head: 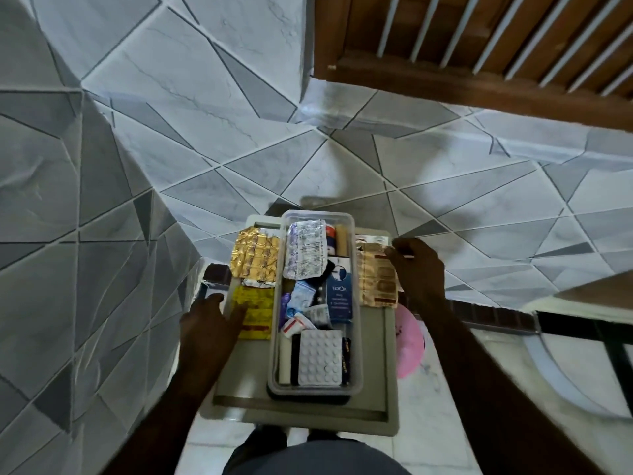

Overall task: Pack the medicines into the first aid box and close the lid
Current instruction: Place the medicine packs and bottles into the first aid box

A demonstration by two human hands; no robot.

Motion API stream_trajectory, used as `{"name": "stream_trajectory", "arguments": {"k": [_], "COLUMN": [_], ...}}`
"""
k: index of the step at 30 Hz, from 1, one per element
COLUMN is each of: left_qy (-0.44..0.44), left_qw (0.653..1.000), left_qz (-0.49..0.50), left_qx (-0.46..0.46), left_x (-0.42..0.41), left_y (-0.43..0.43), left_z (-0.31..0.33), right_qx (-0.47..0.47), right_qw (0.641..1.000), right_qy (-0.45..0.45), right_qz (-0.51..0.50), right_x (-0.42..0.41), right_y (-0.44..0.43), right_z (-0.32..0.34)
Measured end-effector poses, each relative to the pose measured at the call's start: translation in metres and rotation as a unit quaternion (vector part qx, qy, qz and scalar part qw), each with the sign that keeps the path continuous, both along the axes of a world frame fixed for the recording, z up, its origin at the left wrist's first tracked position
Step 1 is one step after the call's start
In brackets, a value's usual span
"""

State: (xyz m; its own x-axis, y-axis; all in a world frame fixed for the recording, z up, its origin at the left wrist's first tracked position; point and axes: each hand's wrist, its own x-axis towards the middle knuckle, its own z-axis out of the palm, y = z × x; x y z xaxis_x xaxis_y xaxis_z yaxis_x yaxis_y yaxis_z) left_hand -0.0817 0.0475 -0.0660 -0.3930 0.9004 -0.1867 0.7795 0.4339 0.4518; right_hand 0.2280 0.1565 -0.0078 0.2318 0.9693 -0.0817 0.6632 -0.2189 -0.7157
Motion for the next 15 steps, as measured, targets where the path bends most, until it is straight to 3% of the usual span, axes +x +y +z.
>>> {"name": "stream_trajectory", "arguments": {"k": [2,6,15], "left_qy": [0.040,0.011,-0.104], "left_qw": [0.998,0.999,0.993], "left_qz": [-0.015,-0.022,0.060], "left_qx": [-0.048,-0.037,-0.002], "left_x": [0.002,0.011,-0.006], "left_y": [0.003,0.001,0.002], "left_z": [-0.013,-0.014,-0.003], "right_qx": [-0.060,-0.148,-0.135], "right_qw": [0.998,0.988,0.989], "right_qy": [0.000,-0.004,0.013], "right_qz": [-0.034,-0.042,-0.061], "right_x": [0.015,0.018,0.004], "right_y": [-0.011,-0.027,-0.025], "right_z": [-0.010,-0.029,-0.040]}}
